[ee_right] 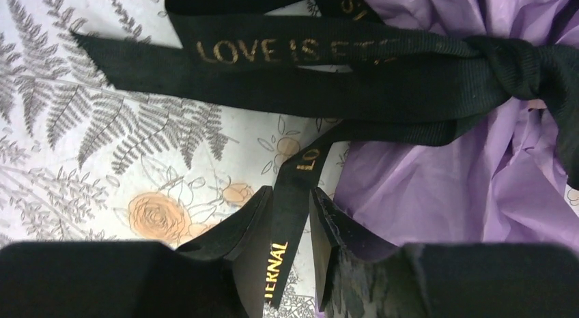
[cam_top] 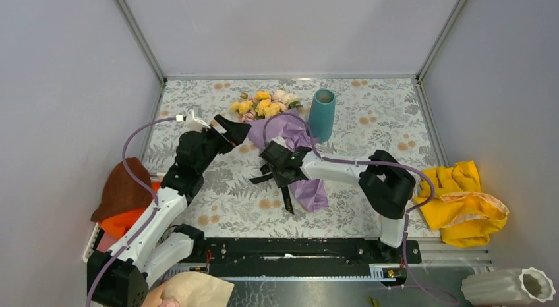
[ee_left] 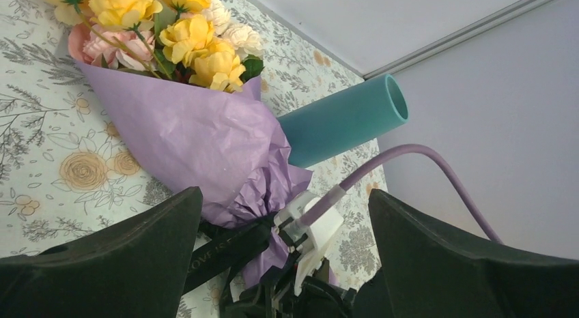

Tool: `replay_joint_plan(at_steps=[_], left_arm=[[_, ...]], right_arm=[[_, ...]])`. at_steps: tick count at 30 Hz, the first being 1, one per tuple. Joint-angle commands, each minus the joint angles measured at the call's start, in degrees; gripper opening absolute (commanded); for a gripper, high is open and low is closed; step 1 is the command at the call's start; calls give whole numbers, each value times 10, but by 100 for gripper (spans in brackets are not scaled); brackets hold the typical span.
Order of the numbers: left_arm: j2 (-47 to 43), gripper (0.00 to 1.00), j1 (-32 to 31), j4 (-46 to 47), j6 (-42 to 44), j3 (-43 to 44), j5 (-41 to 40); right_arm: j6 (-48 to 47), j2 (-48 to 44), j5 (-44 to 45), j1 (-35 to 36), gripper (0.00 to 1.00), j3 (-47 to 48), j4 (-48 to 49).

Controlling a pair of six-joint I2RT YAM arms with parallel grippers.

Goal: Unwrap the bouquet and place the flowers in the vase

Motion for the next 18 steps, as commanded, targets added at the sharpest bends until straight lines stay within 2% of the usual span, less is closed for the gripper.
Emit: replay_joint_plan(at_steps=[1,10,18], left_arm=[[-12,99,-1,4,24,-16,-24],[-37,99,-1,30,21,-51,-31],[-58,99,-1,44,46,-70,-23]], right_arm=[[32,20,51,1,34,48,-33],[48,89,98,0,33,114,-74],[70,113,140,0,22,116,-96]])
